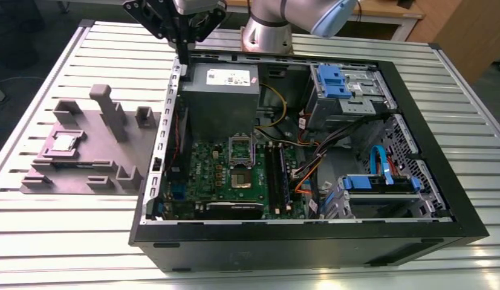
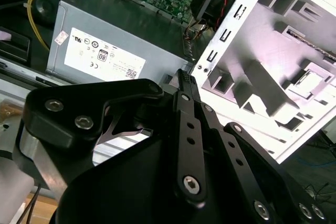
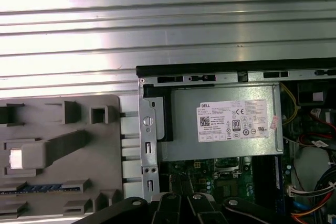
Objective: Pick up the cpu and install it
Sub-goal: 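Reach for the cpu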
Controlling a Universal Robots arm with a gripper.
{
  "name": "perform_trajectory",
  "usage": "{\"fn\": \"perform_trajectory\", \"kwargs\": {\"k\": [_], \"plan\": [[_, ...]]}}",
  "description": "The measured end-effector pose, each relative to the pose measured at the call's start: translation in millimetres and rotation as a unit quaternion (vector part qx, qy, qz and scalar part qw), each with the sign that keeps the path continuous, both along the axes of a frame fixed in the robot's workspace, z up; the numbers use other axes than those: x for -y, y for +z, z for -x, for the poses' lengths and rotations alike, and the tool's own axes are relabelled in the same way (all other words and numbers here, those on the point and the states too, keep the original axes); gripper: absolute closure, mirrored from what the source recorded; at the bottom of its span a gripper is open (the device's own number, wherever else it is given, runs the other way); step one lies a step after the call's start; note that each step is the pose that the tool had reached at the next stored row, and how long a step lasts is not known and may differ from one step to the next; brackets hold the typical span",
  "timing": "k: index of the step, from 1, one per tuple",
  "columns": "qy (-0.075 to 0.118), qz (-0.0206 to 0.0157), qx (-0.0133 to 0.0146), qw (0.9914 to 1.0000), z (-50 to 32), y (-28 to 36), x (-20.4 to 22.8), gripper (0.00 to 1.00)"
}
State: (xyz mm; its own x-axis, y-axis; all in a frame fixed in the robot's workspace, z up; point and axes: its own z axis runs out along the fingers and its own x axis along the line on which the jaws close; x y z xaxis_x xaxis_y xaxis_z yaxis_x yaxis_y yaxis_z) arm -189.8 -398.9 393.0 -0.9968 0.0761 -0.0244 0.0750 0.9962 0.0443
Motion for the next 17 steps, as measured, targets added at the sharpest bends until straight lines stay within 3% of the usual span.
{"fn": "perform_trajectory", "kwargs": {"k": [17], "plan": [[0.000, 0.0000, 0.0000, 1.00000, 7.3, -0.4, 0.0, 0.89]]}}
